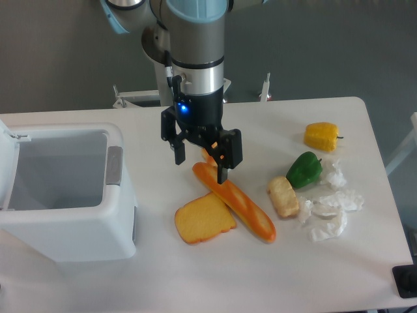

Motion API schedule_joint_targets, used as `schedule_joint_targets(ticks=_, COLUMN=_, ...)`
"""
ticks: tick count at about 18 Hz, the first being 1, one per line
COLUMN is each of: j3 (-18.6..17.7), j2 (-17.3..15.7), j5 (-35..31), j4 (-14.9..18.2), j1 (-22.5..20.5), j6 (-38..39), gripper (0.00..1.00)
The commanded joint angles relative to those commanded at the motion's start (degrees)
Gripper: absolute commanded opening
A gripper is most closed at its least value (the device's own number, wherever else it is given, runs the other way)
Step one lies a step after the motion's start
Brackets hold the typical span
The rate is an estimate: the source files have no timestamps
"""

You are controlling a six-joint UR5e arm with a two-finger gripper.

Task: Pick up the long bread
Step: 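Lower the gripper and close it on the braided bread roll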

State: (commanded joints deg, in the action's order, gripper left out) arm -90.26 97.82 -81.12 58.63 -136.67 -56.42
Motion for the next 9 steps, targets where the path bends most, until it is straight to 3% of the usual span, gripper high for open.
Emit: schedule_joint_targets(ticks=9, j3=-4.66, j2=-0.61, j5=-2.89, j4=-0.45, j1=-1.05, j6=0.44, gripper=1.00)
